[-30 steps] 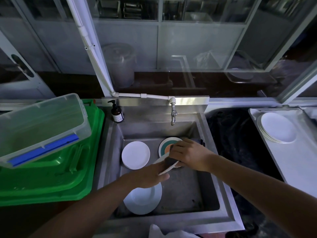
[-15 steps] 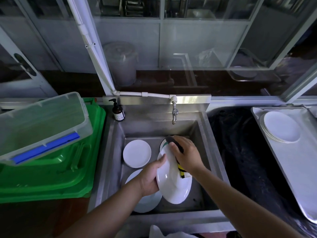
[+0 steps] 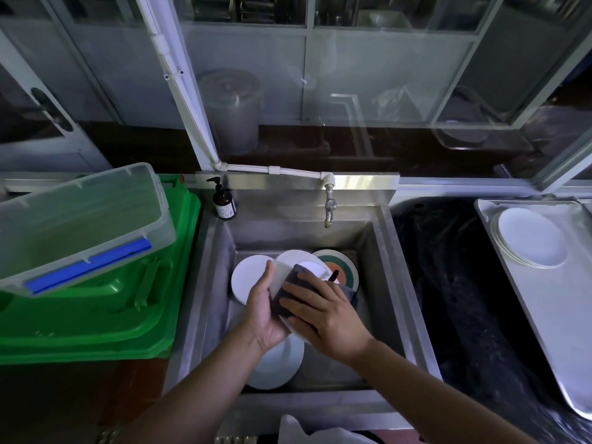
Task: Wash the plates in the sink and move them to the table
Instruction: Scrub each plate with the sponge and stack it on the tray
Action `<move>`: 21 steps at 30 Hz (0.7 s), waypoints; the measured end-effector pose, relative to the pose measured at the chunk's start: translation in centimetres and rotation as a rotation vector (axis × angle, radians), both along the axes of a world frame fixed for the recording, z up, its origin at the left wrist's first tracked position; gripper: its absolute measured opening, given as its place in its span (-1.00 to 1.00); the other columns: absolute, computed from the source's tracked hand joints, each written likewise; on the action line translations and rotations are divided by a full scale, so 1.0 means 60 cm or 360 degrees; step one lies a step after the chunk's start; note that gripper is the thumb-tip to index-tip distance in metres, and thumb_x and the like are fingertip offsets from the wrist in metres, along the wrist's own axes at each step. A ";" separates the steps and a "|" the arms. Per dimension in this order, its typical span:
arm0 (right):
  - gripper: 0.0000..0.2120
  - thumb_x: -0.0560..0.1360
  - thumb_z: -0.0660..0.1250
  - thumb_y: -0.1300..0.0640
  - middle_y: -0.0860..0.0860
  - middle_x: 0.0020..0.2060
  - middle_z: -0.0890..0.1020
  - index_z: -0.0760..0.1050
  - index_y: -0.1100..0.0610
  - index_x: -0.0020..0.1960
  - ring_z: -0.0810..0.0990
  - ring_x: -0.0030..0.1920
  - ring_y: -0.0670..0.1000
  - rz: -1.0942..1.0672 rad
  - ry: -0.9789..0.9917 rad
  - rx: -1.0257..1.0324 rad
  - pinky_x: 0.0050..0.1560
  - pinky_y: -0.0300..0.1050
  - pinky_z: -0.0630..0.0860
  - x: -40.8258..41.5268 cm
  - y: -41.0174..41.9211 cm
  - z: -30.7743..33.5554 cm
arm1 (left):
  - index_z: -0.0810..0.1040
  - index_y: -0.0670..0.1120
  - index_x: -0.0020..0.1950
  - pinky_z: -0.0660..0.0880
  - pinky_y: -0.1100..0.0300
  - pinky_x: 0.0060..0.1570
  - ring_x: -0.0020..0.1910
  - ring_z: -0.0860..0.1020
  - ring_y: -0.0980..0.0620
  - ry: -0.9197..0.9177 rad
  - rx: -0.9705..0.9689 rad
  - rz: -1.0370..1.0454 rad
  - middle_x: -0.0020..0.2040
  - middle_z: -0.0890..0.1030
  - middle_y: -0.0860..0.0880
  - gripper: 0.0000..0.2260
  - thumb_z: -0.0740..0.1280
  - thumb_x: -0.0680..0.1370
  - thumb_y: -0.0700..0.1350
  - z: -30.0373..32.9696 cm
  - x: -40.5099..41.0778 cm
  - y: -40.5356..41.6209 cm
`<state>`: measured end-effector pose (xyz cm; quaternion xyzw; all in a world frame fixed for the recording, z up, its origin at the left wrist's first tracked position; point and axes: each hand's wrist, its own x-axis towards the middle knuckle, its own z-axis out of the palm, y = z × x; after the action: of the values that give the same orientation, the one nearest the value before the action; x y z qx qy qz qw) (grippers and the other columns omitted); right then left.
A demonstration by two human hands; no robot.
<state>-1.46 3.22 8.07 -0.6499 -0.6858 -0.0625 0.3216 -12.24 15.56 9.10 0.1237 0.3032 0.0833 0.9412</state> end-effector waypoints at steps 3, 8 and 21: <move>-0.71 0.61 0.40 -0.04 -0.05 0.39 0.55 0.64 0.04 0.28 0.41 0.48 0.14 0.0130 -0.0177 0.0015 0.23 0.10 0.47 0.012 -0.013 -0.009 | 0.47 -0.24 0.38 0.61 -0.06 0.16 0.15 0.61 -0.22 0.0023 0.0011 0.0000 0.17 0.59 -0.25 -0.43 0.26 0.62 0.20 -0.003 -0.004 0.010; -0.68 0.59 0.43 -0.01 -0.02 0.43 0.51 0.62 0.04 0.32 0.40 0.49 0.16 0.0156 -0.0258 0.0030 0.26 0.16 0.47 0.036 -0.036 -0.016 | 0.37 -0.26 0.53 0.44 -0.22 0.36 0.38 0.47 -0.28 -0.0031 -0.0007 0.0058 0.47 0.44 -0.32 -0.29 0.15 0.63 0.29 -0.007 -0.010 0.029; -0.71 0.64 0.28 0.07 0.00 0.25 0.64 0.61 0.11 0.30 0.54 0.29 0.06 -0.1029 0.0711 -0.0262 0.37 -0.23 0.33 0.066 0.035 -0.001 | 0.63 -0.19 0.33 0.55 -0.22 0.23 0.30 0.58 -0.27 0.0009 0.0231 0.0000 0.37 0.56 -0.27 -0.48 0.15 0.65 0.17 0.015 -0.014 0.011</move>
<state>2.49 5.33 8.03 -0.8533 -0.3619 0.0376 0.3735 -13.06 16.20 10.00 0.1919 0.2991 0.1046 0.9288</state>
